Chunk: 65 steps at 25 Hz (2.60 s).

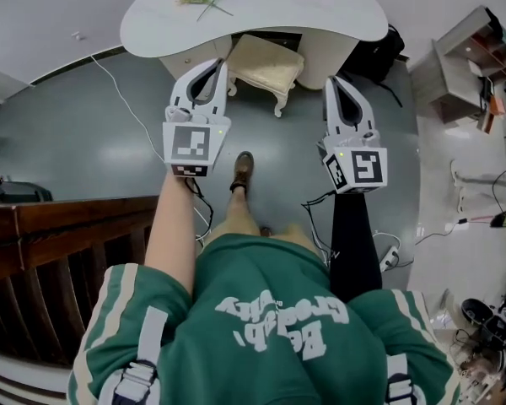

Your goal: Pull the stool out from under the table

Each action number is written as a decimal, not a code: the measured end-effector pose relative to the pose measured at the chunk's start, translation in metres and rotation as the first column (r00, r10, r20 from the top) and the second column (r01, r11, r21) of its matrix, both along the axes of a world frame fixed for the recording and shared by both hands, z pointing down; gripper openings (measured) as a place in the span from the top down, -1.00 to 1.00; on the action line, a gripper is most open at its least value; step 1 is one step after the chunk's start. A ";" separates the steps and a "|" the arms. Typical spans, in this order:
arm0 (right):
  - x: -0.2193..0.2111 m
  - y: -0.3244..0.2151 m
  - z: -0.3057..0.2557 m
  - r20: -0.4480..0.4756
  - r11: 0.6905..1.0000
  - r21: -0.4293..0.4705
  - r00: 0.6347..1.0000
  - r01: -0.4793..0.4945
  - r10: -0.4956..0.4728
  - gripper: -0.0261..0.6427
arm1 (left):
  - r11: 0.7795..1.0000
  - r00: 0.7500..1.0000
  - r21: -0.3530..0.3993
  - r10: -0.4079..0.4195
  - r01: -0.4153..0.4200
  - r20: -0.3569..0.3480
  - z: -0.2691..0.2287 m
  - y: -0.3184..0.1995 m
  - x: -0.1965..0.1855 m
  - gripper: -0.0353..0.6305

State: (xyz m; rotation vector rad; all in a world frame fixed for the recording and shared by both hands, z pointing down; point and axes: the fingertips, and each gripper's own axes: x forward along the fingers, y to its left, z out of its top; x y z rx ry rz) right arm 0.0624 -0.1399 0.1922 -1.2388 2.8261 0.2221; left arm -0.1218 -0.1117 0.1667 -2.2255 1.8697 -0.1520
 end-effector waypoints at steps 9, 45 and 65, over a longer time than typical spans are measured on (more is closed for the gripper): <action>-0.041 -0.122 0.044 -0.009 0.992 -0.080 0.995 -0.103 0.102 0.89 | 0.997 0.997 0.031 0.075 -0.075 -0.004 0.041 -0.125 -0.046 0.86; -0.060 -0.235 0.324 -0.211 0.887 -0.428 0.973 -0.174 0.089 -0.07 | 0.899 0.979 -0.391 0.157 -0.197 -0.131 0.360 -0.262 -0.077 0.04; -0.037 -0.213 0.557 -0.265 0.821 -0.521 0.959 -0.233 0.104 -0.17 | 0.873 0.996 -0.480 0.060 -0.084 -0.066 0.555 -0.270 -0.127 0.02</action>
